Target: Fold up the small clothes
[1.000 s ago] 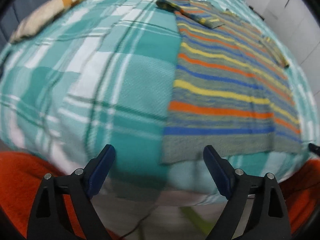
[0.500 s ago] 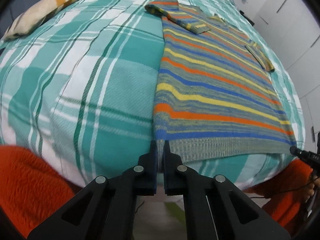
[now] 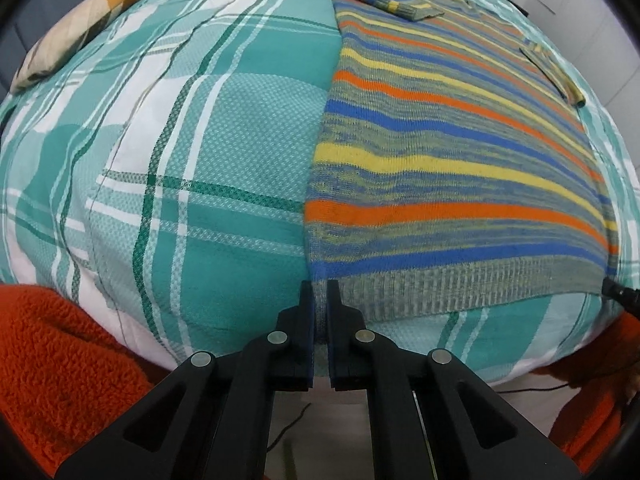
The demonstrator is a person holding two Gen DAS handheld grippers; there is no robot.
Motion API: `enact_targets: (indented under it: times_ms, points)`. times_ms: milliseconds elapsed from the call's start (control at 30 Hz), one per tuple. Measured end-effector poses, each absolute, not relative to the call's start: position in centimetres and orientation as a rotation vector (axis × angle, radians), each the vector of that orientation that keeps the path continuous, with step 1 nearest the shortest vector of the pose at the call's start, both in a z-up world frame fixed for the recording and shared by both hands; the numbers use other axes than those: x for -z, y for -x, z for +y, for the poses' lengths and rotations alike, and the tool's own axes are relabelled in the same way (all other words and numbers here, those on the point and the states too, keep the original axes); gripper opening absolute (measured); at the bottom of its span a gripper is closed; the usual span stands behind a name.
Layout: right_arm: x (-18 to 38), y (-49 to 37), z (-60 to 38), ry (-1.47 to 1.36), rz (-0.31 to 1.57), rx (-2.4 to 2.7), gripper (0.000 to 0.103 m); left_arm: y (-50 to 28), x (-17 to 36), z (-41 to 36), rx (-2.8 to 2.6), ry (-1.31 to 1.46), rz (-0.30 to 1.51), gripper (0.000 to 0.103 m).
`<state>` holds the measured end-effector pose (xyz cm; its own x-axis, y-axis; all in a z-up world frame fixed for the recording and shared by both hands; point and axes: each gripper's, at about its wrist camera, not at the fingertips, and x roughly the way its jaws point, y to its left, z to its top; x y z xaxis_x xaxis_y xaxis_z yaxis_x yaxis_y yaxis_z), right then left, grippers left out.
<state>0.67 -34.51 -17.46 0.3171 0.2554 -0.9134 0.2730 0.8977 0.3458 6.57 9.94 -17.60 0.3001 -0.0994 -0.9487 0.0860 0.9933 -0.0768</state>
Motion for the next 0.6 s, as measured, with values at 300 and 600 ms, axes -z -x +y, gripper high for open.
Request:
enact_targets:
  times_ms: [300, 600]
  points:
    - [17.0, 0.0, -34.4, -0.424, 1.271, 0.024, 0.007, -4.9, 17.0, 8.9, 0.082, -0.055, 1.241, 0.054]
    - [13.6, 1.5, -39.6, -0.511, 1.324, 0.091, 0.048, -1.6, 11.9, 13.8, -0.095, 0.102, 1.070, 0.083]
